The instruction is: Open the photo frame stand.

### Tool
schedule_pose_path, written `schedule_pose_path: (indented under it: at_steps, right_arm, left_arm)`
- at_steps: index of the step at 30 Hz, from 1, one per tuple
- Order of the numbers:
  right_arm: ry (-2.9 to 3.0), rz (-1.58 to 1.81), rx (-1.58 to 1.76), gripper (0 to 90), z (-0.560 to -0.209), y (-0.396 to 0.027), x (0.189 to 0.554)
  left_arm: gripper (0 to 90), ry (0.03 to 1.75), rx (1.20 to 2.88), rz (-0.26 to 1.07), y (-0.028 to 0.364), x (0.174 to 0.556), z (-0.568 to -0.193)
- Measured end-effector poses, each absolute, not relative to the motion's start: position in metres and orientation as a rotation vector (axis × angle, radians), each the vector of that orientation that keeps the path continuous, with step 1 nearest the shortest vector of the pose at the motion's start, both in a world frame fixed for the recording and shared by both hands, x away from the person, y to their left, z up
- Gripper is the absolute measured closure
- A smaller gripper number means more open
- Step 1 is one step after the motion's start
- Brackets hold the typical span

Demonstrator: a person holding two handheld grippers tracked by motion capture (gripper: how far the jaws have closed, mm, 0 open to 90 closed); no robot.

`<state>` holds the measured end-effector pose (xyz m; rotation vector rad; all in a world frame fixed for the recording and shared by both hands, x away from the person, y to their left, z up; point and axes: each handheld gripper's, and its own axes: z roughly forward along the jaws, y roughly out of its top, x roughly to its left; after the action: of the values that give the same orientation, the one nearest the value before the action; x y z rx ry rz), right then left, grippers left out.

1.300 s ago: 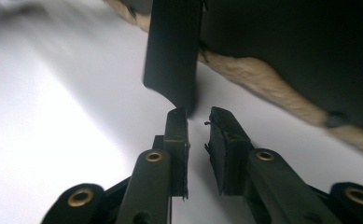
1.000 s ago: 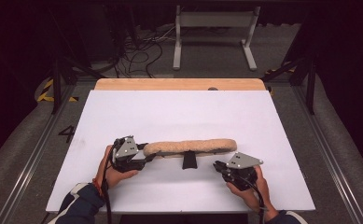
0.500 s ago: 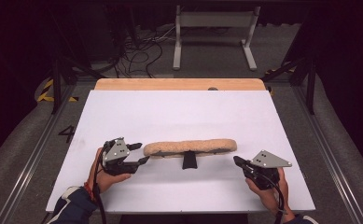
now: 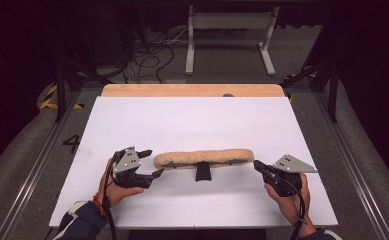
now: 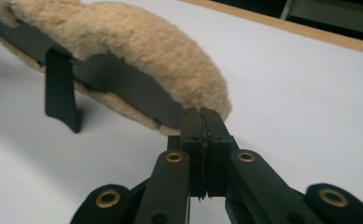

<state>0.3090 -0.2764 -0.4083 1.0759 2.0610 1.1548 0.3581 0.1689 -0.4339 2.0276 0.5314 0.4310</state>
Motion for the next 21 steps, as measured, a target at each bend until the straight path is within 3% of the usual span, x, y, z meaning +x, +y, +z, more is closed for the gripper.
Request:
schedule_pose_path:
  at_steps: [21]
  right_arm:
    - [2.043,1.217,1.092,90.0,-0.405,-0.276,0.327]
  left_arm:
    - [42.6,0.476,2.026,0.346,0.163,0.365,-0.433]
